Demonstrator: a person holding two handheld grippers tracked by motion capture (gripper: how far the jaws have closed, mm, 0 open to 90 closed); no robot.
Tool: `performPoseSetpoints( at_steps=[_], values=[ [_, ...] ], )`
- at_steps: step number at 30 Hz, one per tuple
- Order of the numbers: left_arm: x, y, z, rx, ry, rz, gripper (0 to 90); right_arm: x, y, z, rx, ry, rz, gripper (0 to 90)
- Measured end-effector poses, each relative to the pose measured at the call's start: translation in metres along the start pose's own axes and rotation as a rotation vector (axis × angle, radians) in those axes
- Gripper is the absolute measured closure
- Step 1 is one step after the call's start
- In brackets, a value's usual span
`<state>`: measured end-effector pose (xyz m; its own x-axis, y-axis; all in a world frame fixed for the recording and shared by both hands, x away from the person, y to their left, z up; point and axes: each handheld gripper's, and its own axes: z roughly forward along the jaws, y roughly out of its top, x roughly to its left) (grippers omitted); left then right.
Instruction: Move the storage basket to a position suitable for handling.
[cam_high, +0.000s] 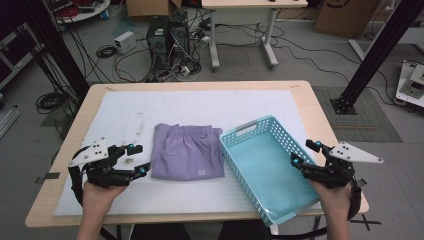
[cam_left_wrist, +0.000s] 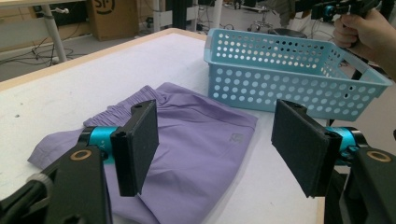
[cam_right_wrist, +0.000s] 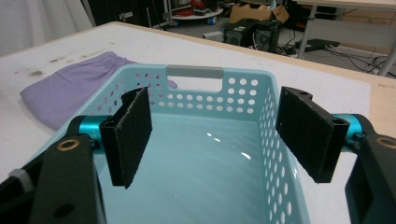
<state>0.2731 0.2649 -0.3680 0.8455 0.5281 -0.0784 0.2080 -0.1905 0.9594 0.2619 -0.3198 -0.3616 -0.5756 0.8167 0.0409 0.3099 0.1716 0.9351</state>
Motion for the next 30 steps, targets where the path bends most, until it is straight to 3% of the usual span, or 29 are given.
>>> performPoseSetpoints(
  at_steps=[8,14,17,21,30],
  values=[
    [-0.001,0.009,0.009,-0.01,-0.023,0.014,31.1,0.0,-0.002,-0.01,-0.014,-0.024,0.034,27.5],
    [0.0,0.022,0.028,-0.004,-0.052,0.029,28.3,0.004,-0.019,-0.034,-0.017,-0.1,0.058,27.5],
    [0.0,0.025,0.037,0.003,-0.068,0.049,28.3,0.008,-0.025,-0.05,-0.025,-0.13,0.049,27.5],
    [0.0,0.027,0.049,0.013,-0.097,0.057,27.6,0.013,-0.034,-0.067,-0.032,-0.136,0.036,27.5],
    [0.0,0.023,0.056,0.026,-0.11,0.044,27.6,0.023,-0.065,-0.095,-0.003,-0.162,0.027,26.7]
  ],
)
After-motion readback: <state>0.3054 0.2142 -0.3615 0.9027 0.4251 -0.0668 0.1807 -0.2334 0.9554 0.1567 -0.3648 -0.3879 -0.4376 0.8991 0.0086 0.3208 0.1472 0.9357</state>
